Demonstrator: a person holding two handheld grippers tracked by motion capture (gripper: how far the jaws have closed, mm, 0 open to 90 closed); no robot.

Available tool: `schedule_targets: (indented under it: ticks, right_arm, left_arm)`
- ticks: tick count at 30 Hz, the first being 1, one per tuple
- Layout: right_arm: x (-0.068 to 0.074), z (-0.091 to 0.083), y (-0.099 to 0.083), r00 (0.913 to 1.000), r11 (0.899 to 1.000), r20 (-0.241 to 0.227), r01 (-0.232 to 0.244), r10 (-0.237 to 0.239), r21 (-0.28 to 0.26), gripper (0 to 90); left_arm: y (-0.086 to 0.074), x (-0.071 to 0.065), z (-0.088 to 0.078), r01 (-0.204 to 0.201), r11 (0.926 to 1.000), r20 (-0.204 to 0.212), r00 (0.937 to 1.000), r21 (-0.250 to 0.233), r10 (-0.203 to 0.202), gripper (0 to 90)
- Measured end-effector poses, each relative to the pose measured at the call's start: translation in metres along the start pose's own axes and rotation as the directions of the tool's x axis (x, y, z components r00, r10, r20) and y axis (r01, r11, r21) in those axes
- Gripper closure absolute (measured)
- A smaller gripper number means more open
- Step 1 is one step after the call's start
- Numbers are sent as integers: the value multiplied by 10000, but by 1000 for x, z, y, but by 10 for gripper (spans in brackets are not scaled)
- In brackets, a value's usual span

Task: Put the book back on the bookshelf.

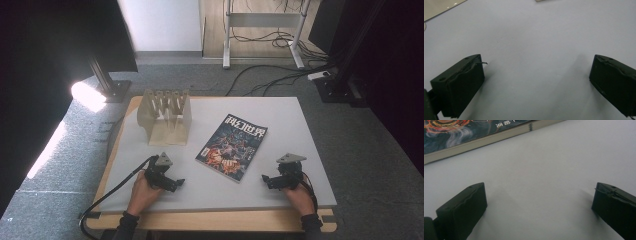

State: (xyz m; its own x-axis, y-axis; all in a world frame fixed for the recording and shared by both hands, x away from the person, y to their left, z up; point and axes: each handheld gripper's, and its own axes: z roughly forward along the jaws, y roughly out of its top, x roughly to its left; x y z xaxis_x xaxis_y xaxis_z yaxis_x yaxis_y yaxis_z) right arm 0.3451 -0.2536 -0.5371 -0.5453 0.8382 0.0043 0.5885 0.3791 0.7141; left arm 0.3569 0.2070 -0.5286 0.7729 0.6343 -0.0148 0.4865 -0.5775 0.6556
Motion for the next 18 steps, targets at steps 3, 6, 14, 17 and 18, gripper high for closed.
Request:
schedule_targets:
  ticks: [3, 6, 14, 17, 18]
  right_arm:
    - [0, 0, 0, 10000, 10000, -14, -12, 12, 12, 0]
    - [-1, 0, 1, 10000, 10000, -34, -46, 46, 66, 0]
    - [-4, 1, 9, 9999, 9998, -23, -108, 108, 137, 0]
    - [-3, 1, 12, 10000, 9999, -73, -51, 52, 89, 0]
    - [-3, 1, 15, 10000, 10000, -87, 23, -22, 62, 0]
  left_arm:
    - [1, 0, 0, 107, 9999, 23, 9999, 37, -107, 0]
    - [5, 2, 0, 211, 9997, 187, 9996, 150, -214, 0]
    - [19, 0, 7, -109, 9996, 383, 9992, 264, 99, 0]
    - [25, 0, 9, -109, 9998, 497, 9987, 144, 101, 0]
    - [27, 0, 9, -133, 9998, 533, 9985, 132, 126, 0]
